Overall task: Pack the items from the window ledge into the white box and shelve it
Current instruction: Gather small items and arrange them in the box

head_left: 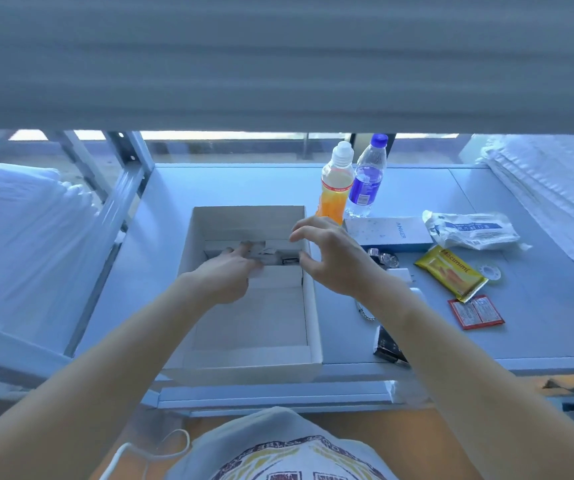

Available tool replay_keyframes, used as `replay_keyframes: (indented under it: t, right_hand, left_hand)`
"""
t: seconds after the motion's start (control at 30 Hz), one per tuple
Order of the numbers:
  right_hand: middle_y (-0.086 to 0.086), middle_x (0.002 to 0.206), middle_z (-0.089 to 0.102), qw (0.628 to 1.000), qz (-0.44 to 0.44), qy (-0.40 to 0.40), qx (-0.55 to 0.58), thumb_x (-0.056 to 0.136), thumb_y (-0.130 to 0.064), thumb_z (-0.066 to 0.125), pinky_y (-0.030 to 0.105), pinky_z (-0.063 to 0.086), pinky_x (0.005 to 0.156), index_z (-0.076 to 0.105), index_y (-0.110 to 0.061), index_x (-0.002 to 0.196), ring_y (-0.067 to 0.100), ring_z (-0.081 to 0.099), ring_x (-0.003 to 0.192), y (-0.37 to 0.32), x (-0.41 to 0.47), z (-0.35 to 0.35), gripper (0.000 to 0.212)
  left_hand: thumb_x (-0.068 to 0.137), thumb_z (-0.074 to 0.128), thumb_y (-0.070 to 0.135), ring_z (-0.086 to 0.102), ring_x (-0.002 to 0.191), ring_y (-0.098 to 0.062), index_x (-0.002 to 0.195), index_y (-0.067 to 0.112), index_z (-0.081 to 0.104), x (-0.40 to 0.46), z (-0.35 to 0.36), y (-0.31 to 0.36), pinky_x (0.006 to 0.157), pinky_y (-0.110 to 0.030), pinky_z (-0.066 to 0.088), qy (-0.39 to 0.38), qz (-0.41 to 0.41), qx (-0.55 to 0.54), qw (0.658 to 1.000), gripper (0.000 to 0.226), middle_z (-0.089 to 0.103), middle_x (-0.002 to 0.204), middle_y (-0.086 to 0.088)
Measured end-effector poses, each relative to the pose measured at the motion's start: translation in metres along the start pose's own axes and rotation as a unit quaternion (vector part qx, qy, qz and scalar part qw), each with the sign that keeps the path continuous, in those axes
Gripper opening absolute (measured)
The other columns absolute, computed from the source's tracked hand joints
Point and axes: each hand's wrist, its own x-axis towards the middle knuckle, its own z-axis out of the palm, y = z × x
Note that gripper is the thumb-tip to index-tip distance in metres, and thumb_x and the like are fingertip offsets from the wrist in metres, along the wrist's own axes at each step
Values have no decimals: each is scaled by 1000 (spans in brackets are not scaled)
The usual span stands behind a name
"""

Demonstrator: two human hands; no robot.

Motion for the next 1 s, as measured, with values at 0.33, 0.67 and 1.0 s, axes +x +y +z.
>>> replay_keyframes:
  t: [0.33, 0.67, 1.0]
  right_hand:
    - [2, 119, 65, 980, -28, -105, -164, 90, -3, 54, 49, 5, 129, 70, -12, 123, 20, 54, 125, -10, 50, 22, 37]
    - [-6, 128, 67, 914, -22, -241, -325, 90, -10, 52, 32, 38, 100, 61, -29, 135, 19, 59, 116, -13, 74, 33, 50]
    - [0, 149, 48, 871, -12, -273, -408, 90, -28, 55, 38, 35, 87, 34, -22, 153, 24, 51, 126, -31, 49, 51, 67]
  left_hand:
    - [93, 36, 4, 44, 127, -32, 139, 12, 53, -6, 2, -15, 105, -42, 44, 0, -36, -22, 999, 50, 37, 156, -4]
    - [88, 45, 4, 35, 97, -25, 89, 14, 57, -31, -28, -10, 77, -34, 37, -25, -68, 168, 983, 16, 52, 124, -8]
    - [93, 46, 16, 37, 139, -33, 160, 13, 11, -37, 3, 2, 111, -43, 39, 33, -63, 99, 993, 76, 28, 158, -12]
